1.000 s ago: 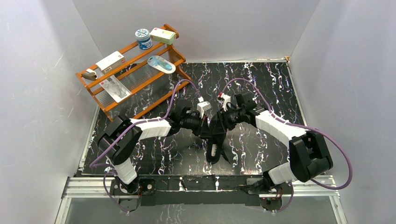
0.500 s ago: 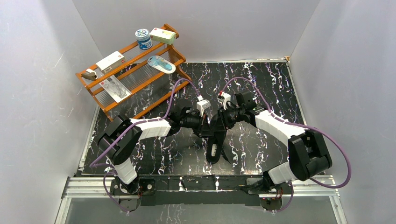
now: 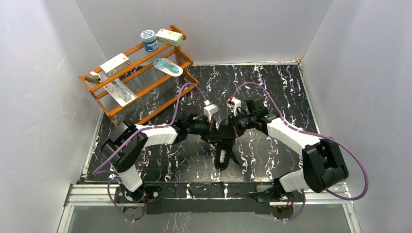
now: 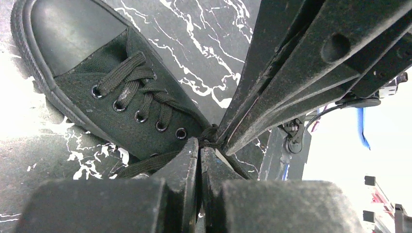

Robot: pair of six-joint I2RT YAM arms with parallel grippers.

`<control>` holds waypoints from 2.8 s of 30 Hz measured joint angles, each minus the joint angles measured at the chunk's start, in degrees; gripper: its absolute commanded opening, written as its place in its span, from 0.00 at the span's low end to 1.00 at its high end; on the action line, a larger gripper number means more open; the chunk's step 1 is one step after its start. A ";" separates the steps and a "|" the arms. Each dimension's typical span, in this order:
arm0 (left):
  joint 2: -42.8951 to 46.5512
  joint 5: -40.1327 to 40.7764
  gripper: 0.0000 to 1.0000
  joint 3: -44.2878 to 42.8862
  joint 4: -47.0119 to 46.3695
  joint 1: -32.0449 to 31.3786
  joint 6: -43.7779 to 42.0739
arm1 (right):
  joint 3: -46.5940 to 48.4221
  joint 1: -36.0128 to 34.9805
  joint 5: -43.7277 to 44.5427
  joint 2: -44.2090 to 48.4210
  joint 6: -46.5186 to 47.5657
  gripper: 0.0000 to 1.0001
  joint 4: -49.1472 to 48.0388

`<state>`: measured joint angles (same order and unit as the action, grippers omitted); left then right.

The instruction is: Tie the shoes

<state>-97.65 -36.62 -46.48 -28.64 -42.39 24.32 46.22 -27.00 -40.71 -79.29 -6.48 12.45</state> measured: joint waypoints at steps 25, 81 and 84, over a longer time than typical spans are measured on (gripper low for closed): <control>-4.46 1.77 0.00 4.15 -17.51 -0.20 15.45 | -4.92 1.68 -0.31 1.18 -12.76 0.00 -8.63; -5.66 8.90 0.00 10.25 -34.10 -1.09 26.99 | -8.63 1.40 1.33 5.40 -19.78 0.00 -14.53; -7.85 8.26 0.00 10.27 -36.74 -0.90 28.85 | -8.63 1.42 2.05 4.33 -20.81 0.20 -14.58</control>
<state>-105.49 -28.36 -36.21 -65.39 -43.29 53.17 37.58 -25.58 -38.65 -74.96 -27.29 -2.13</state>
